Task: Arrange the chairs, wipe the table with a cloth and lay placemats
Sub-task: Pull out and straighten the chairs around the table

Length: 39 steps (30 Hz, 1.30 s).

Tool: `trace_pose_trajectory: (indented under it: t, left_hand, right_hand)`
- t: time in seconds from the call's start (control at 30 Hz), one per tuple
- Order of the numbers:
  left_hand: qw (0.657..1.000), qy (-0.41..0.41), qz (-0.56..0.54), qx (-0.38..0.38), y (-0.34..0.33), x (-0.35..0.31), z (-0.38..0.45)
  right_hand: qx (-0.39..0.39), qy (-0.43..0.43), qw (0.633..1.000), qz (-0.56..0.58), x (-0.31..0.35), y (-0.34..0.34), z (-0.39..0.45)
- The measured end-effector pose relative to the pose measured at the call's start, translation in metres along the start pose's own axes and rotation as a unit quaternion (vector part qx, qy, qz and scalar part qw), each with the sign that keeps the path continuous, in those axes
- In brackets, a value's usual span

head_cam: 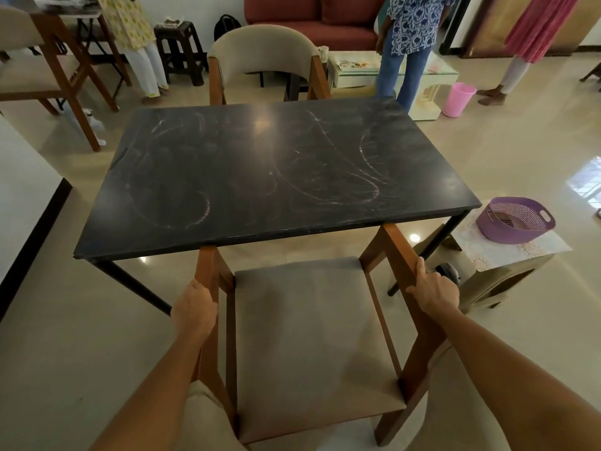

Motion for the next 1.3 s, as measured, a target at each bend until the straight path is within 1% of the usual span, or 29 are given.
trace_pose_trajectory:
  t: [0.2,0.33,0.53,0.7,0.77,0.9,0.97,1.07,1.17,1.23,1.3]
  left_hand:
    - [1.000,-0.002,-0.011,-0.010,-0.001,-0.005,0.005]
    - [1.000,-0.004,-0.009,-0.013,0.001,-0.012,0.005]
    - [1.000,-0.002,0.016,-0.001,0.003,-0.014,0.008]
    - [1.000,-0.003,0.016,-0.010,0.007,-0.016,0.006]
    - [0.999,-0.005,0.042,-0.003,0.007,-0.016,0.006]
    - [0.994,-0.024,0.102,0.026,0.009,-0.027,0.001]
    - [0.984,-0.030,0.165,0.054,0.010,-0.031,-0.003]
    - [0.960,-0.048,0.264,0.085,0.010,-0.038,-0.010]
    - [0.945,-0.070,0.314,0.059,0.014,-0.048,-0.019]
    - [0.945,-0.105,0.308,0.031,0.019,-0.063,-0.025]
    - [0.947,-0.163,0.276,0.014,0.022,-0.079,-0.029]
  right_hand:
    - [0.001,0.005,1.000,-0.016,-0.001,0.000,0.010]
    - [0.000,0.008,1.000,-0.003,-0.003,0.001,0.019]
    - [-0.005,0.004,1.000,0.002,-0.002,0.004,0.022]
    - [-0.013,-0.003,1.000,0.002,-0.002,0.004,0.019]
    - [-0.019,-0.005,1.000,0.014,-0.003,0.004,0.017]
    - [-0.004,-0.006,0.999,0.049,-0.005,0.002,0.004]
    - [-0.030,0.017,0.998,0.046,-0.001,0.007,-0.006]
    - [-0.067,0.037,0.996,0.048,0.003,0.020,-0.020]
    - [-0.077,0.039,0.995,0.054,0.003,0.031,-0.031]
    - [-0.082,0.040,0.994,0.058,0.001,0.037,-0.039]
    - [-0.080,0.044,0.994,0.052,-0.003,0.039,-0.048]
Point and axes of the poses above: each hand's wrist, its own z-axis towards the middle knuckle, its own y-axis out of the back of the hand, x = y × z, the point moved 8 cm from there along z, towards the middle knuckle, and after that the axes turned 8 degrees about -y, right-handed, at the moved point
